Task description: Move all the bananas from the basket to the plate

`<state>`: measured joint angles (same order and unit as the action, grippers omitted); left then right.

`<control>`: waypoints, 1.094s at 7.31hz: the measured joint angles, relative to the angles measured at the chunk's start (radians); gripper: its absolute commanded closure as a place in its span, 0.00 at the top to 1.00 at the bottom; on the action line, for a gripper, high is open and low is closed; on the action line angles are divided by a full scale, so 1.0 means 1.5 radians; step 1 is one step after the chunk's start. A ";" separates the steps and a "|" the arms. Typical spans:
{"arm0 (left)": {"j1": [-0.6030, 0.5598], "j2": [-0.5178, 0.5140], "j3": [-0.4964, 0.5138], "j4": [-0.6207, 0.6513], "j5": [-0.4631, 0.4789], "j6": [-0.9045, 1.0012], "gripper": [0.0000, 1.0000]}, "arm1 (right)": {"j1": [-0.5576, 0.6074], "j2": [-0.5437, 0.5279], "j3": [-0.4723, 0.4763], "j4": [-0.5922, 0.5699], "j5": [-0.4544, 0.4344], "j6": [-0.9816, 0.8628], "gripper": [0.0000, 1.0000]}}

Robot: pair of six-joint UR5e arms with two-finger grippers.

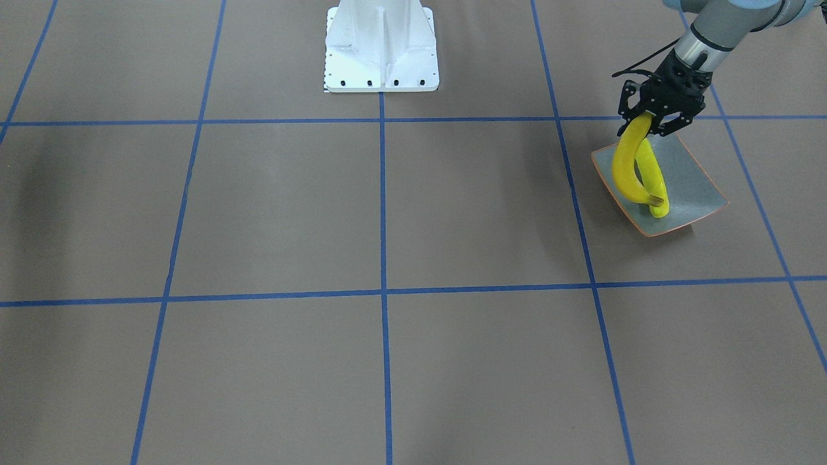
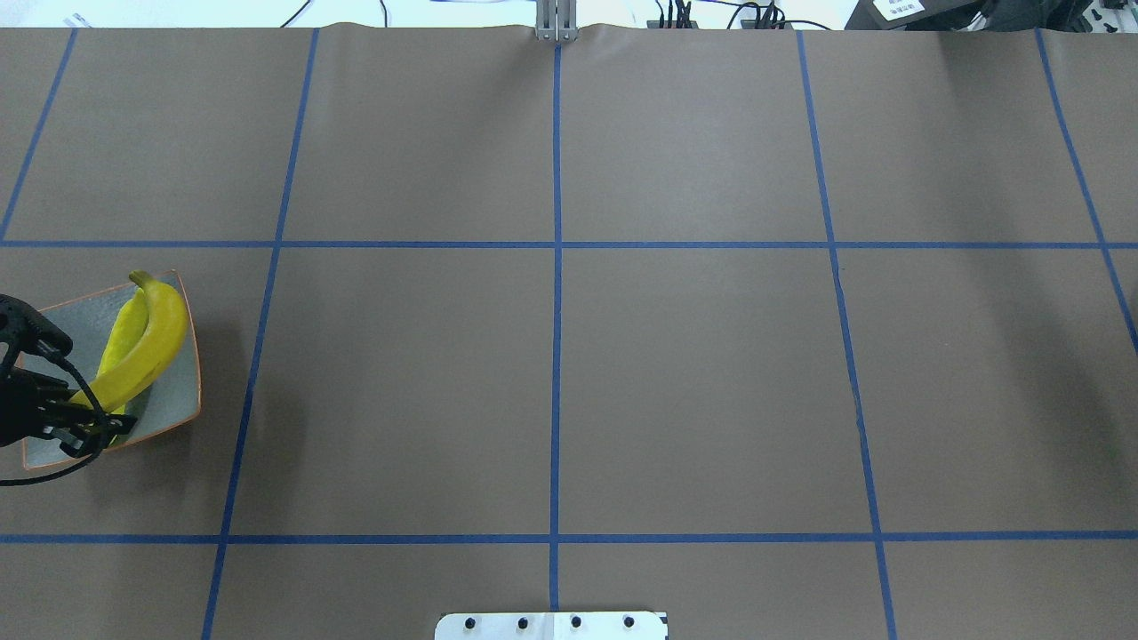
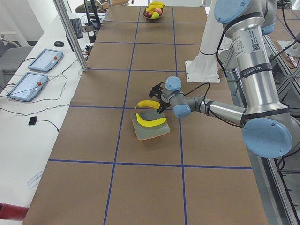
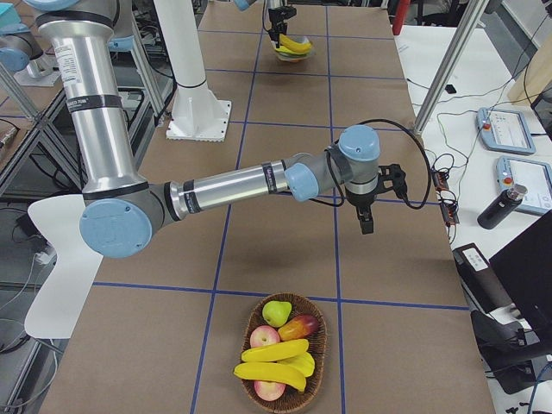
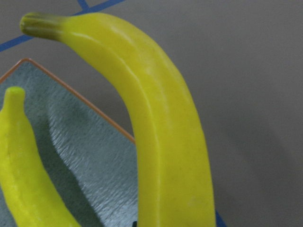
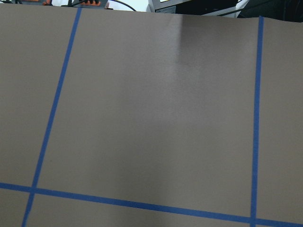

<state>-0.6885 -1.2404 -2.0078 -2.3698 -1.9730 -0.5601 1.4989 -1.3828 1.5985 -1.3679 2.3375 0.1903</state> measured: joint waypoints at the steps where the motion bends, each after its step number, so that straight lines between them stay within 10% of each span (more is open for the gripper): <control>1: 0.000 0.001 0.011 0.000 0.003 0.021 0.82 | 0.016 0.000 -0.023 0.000 0.005 -0.041 1.00; 2: 0.001 0.001 0.017 0.000 0.004 0.033 0.99 | 0.031 0.000 -0.044 0.000 0.008 -0.076 1.00; 5: -0.032 -0.007 0.004 0.001 -0.024 0.063 1.00 | 0.060 -0.001 -0.072 -0.001 0.011 -0.127 1.00; 8: -0.154 -0.085 -0.010 0.030 -0.185 0.069 1.00 | 0.098 -0.014 -0.140 0.002 0.007 -0.243 1.00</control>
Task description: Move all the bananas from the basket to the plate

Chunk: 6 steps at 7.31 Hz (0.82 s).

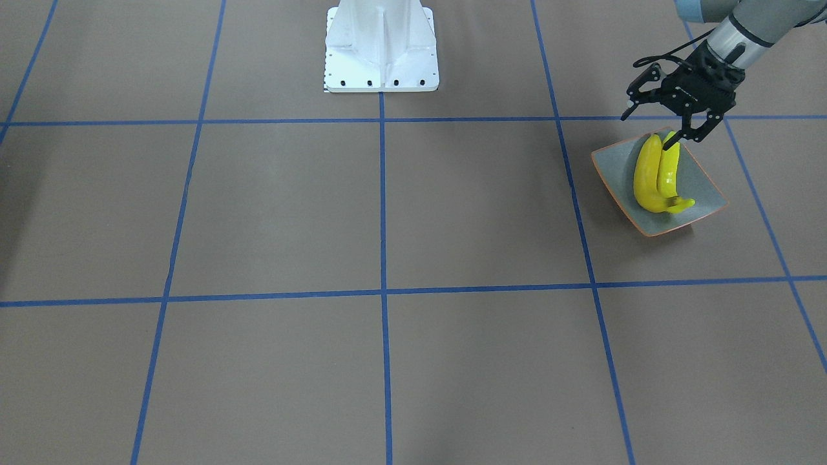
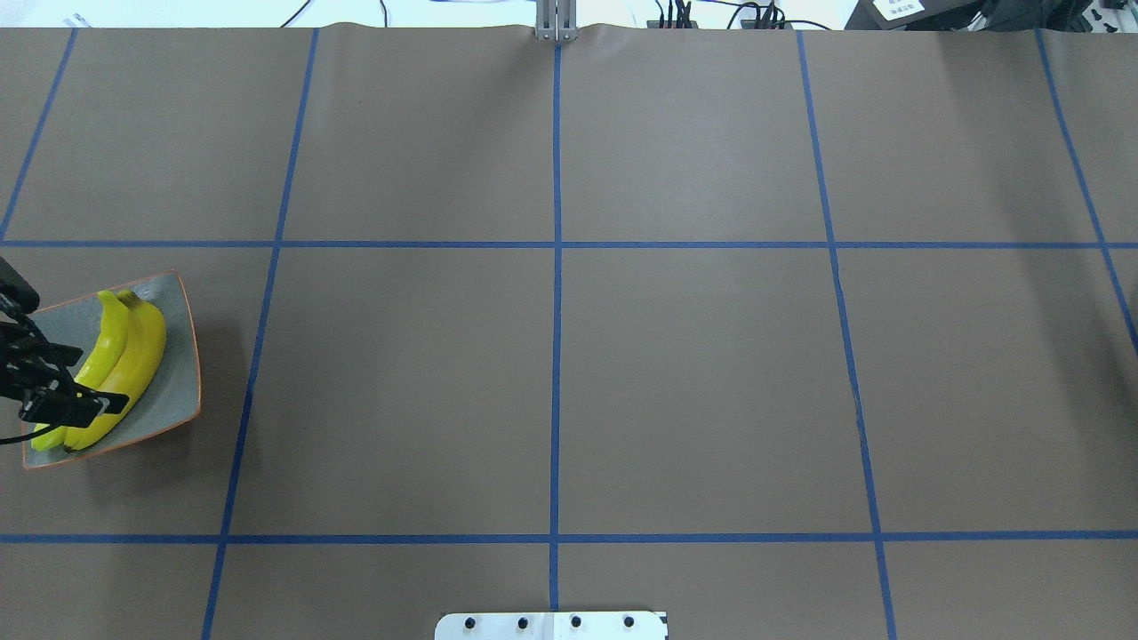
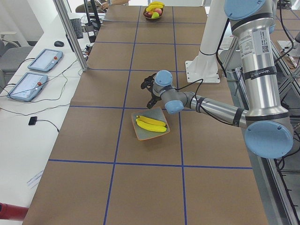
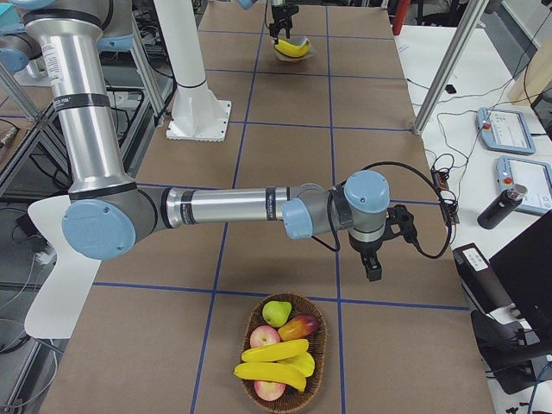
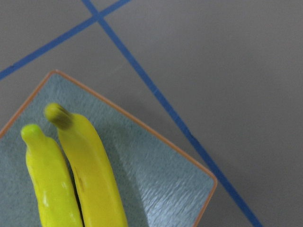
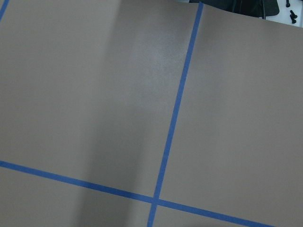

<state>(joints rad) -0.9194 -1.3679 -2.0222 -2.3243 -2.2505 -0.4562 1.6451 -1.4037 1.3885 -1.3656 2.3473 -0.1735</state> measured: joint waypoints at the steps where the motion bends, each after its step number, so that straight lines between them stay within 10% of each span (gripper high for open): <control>1: -0.013 -0.024 0.002 0.011 -0.017 -0.003 1.00 | 0.009 -0.019 -0.019 0.002 -0.002 -0.038 1.00; 6: -0.020 -0.048 0.001 0.018 -0.025 -0.006 1.00 | 0.042 -0.096 -0.099 0.083 0.028 -0.095 0.87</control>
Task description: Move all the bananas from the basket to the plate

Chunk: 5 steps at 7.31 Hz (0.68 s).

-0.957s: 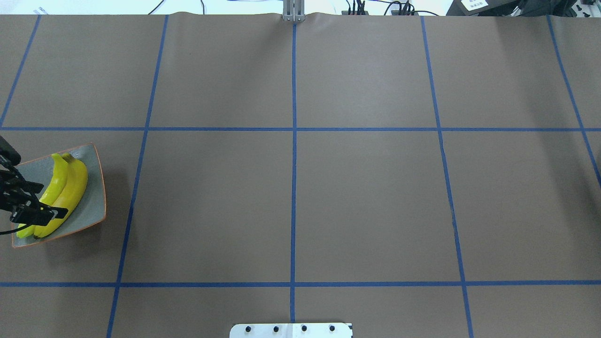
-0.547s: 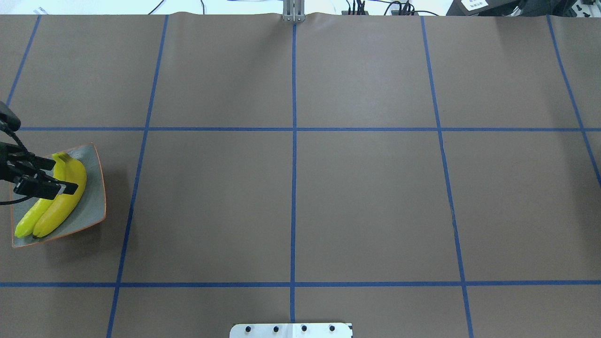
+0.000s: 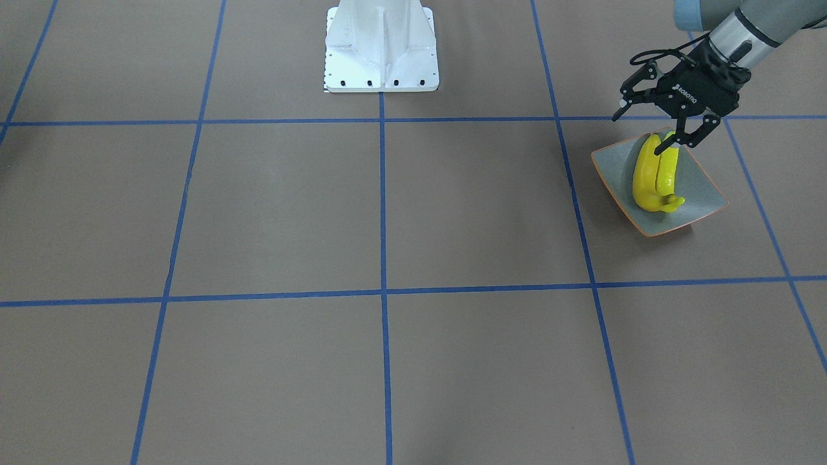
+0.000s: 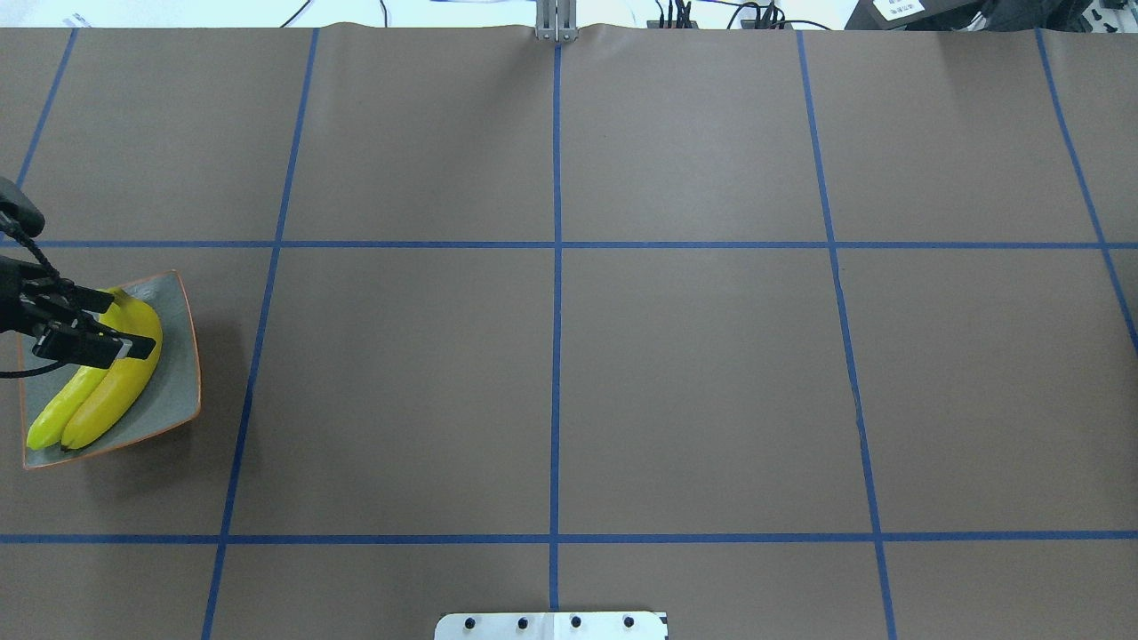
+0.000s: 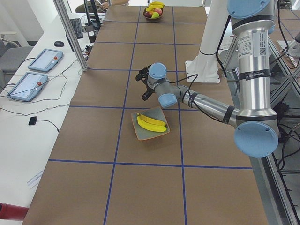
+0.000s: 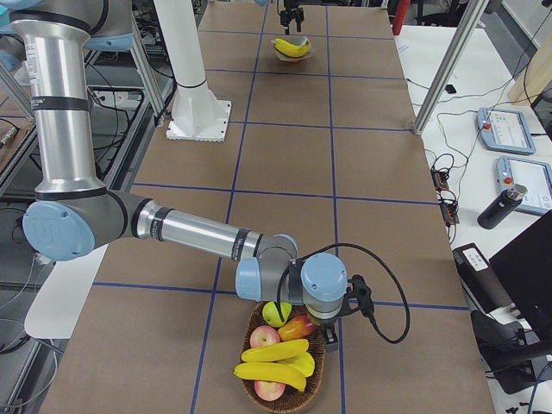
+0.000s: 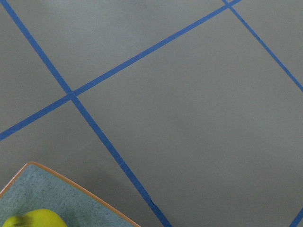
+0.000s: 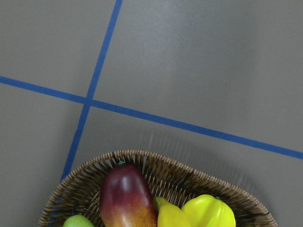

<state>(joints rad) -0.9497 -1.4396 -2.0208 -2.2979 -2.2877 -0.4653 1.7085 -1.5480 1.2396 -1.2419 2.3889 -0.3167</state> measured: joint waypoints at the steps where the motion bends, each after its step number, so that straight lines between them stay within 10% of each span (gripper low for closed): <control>1: 0.000 0.000 -0.001 0.000 0.000 0.000 1.00 | 0.000 -0.001 -0.018 0.010 0.018 0.003 0.86; 5: -0.002 -0.002 -0.003 0.000 0.001 0.000 1.00 | -0.002 -0.006 -0.065 0.018 0.039 0.001 0.84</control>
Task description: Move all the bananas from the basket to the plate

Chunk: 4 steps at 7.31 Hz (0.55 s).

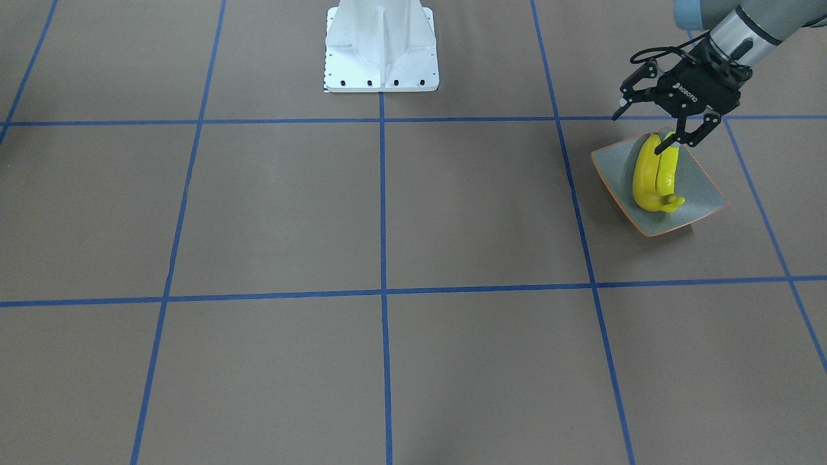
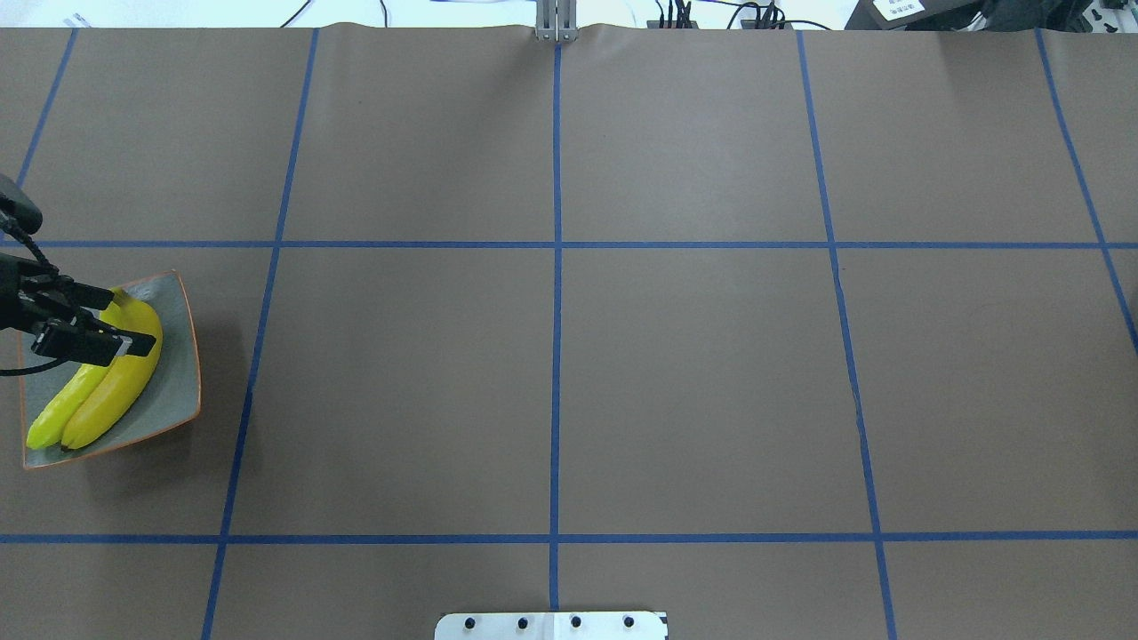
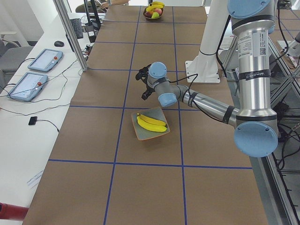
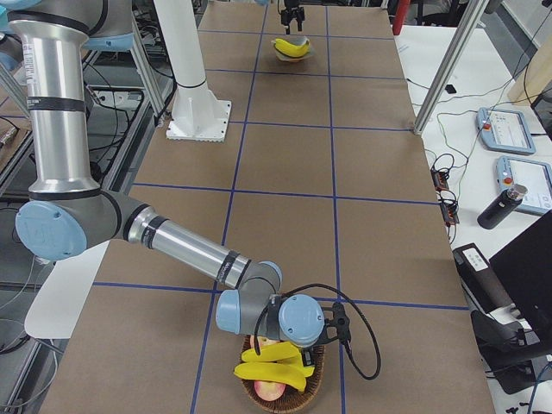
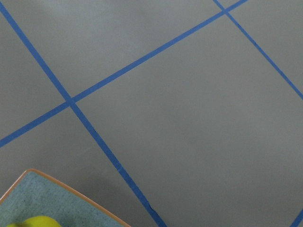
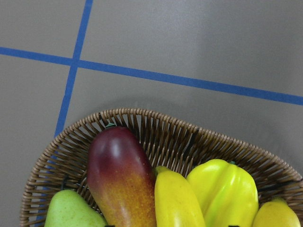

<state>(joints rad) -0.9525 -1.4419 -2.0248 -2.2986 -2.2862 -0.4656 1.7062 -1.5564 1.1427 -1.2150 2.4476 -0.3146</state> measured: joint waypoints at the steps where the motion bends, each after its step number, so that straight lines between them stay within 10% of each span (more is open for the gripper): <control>1: 0.000 0.000 0.000 0.000 0.000 0.000 1.00 | -0.003 -0.001 -0.004 0.001 -0.013 -0.001 0.83; 4: -0.003 0.000 0.000 -0.001 0.000 0.001 1.00 | -0.023 -0.002 -0.006 0.001 -0.039 0.001 0.78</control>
<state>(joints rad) -0.9564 -1.4419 -2.0249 -2.2994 -2.2856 -0.4648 1.6722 -1.5595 1.1335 -1.2134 2.3896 -0.3133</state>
